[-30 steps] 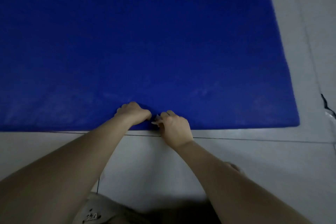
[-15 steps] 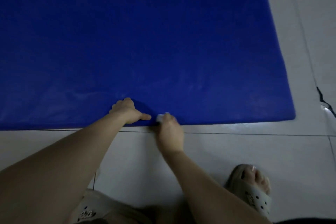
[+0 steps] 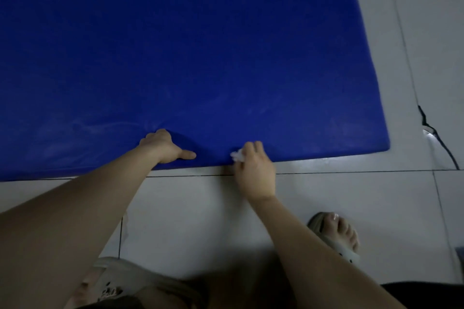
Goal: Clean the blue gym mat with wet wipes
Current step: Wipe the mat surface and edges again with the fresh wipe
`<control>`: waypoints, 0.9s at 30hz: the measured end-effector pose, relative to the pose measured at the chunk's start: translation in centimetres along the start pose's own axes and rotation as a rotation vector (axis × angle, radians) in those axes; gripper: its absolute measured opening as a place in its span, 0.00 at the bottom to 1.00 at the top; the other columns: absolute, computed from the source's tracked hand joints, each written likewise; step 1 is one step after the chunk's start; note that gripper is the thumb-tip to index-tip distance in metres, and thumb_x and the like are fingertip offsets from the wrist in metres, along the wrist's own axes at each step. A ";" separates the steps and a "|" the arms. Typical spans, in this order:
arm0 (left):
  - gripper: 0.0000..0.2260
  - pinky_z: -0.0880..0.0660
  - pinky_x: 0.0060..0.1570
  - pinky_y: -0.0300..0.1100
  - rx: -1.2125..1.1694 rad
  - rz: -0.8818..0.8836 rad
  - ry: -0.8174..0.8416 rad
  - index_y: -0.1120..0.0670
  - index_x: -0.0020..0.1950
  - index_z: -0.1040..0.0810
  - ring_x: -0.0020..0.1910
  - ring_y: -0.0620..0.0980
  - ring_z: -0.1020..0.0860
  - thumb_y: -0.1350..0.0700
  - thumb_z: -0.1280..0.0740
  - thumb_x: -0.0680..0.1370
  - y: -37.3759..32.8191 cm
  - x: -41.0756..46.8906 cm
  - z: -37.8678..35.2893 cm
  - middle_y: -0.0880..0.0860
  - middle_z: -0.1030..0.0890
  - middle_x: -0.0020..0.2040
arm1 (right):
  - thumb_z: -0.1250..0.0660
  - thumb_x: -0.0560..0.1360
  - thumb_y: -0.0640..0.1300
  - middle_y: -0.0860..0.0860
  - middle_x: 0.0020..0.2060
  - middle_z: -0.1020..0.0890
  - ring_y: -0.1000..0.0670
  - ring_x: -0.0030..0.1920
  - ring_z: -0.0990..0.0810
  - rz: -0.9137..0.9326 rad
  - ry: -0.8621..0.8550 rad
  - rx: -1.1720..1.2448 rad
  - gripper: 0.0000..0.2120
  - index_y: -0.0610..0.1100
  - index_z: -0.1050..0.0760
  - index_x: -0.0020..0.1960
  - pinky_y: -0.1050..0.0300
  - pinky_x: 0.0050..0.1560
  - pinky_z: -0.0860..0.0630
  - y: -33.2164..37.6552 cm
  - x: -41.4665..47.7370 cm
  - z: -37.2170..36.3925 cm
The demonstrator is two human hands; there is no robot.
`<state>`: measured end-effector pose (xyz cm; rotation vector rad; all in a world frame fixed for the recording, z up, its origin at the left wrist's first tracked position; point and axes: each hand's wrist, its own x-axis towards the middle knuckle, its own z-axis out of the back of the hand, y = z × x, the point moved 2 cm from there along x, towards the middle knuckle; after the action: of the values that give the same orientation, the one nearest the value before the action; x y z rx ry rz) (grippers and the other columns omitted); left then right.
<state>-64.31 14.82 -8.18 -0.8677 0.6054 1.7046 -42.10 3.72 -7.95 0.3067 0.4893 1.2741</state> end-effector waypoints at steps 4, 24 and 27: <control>0.53 0.30 0.69 0.53 -0.008 0.002 0.015 0.57 0.77 0.38 0.70 0.60 0.31 0.28 0.24 0.63 0.0 -0.1 0.1 0.57 0.31 0.73 | 0.35 0.81 0.43 0.46 0.50 0.25 0.45 0.40 0.23 -0.197 -0.107 0.085 0.06 0.40 0.28 0.52 0.52 0.36 0.29 -4.9 -0.8 2.5; 0.53 0.27 0.63 0.51 0.007 0.000 -0.004 0.56 0.74 0.35 0.66 0.59 0.28 0.26 0.24 0.61 0.2 0.6 -0.2 0.56 0.29 0.70 | 0.35 0.80 0.46 0.49 0.44 0.24 0.50 0.37 0.23 -0.274 -0.114 0.008 0.07 0.46 0.32 0.47 0.60 0.31 0.32 -6.4 0.0 2.9; 0.53 0.27 0.66 0.53 0.018 0.007 -0.003 0.56 0.75 0.36 0.68 0.59 0.29 0.26 0.25 0.61 0.1 0.6 -0.2 0.57 0.30 0.71 | 0.35 0.80 0.41 0.47 0.45 0.23 0.46 0.39 0.22 -0.331 -0.177 0.076 0.04 0.44 0.29 0.47 0.56 0.36 0.29 -3.8 -0.1 1.3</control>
<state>-64.47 15.01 -8.75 -0.8512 0.6223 1.7039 -38.26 2.69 -8.67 0.3818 0.4179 0.8998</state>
